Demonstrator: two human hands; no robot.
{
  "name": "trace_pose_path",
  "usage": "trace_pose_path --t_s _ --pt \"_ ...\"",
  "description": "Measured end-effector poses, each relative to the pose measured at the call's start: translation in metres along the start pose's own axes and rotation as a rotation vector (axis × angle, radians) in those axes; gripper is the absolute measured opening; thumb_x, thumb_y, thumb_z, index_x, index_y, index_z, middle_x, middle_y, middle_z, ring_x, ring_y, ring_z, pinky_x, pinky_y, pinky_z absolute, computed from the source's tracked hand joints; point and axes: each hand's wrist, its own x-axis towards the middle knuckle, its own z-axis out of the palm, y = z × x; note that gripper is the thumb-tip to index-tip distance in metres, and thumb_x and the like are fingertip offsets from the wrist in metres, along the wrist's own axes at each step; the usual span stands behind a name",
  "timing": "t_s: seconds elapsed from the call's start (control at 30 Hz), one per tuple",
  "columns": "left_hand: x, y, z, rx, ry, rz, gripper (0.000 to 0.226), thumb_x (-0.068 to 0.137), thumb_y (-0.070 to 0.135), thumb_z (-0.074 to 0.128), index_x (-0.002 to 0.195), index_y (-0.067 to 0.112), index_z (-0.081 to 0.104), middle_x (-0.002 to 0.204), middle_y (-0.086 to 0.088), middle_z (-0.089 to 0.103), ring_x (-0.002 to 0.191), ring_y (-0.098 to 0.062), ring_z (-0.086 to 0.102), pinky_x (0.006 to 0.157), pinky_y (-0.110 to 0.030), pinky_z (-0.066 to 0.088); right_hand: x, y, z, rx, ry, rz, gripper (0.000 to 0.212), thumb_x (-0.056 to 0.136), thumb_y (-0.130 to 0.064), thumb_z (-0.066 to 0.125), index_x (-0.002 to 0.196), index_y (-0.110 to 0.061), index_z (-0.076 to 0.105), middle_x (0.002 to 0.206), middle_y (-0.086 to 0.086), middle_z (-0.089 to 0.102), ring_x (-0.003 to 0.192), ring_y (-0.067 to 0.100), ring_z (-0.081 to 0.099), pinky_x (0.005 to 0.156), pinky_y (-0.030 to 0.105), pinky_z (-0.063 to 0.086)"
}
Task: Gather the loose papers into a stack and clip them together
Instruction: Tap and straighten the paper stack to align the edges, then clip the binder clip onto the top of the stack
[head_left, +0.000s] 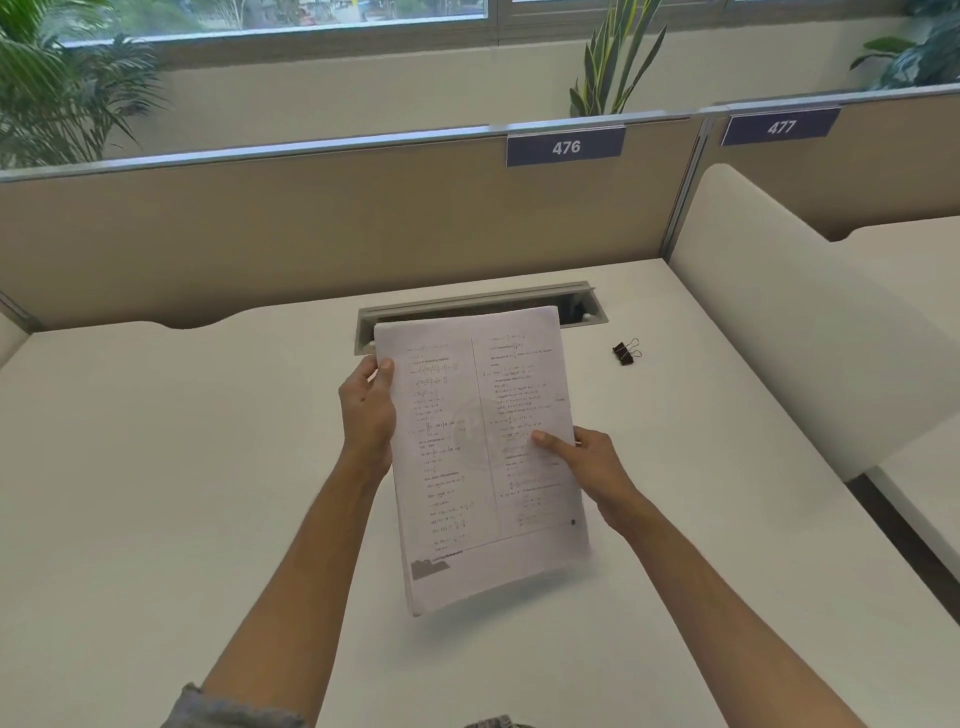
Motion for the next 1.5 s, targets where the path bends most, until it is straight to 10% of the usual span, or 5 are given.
trace_pose_path --t_s 0.67,1.5 --pt "0.027 -0.041 0.005 0.168 0.003 -0.026 0.022 0.103 0.027 0.044 0.090 0.025 0.061 0.091 0.001 0.070 0.083 -0.018 0.072 0.074 -0.039 0.060 0.128 -0.029 -0.096 -0.325 0.625 -0.037 0.049 0.088 -0.038 0.065 0.132 -0.020 0.054 0.125 0.002 0.065 0.115 0.023 0.059 0.101 0.042 0.047" --pt "0.042 -0.066 0.013 0.259 -0.036 0.031 0.023 0.104 0.026 0.041 0.094 0.017 0.060 0.089 0.005 0.071 0.080 -0.015 0.071 0.071 -0.037 0.060 0.219 -0.012 -0.124 -0.416 0.718 0.106 0.024 0.087 -0.027 0.065 0.098 -0.008 0.077 0.101 0.018 0.073 0.094 0.036 0.063 0.082 0.032 0.048"
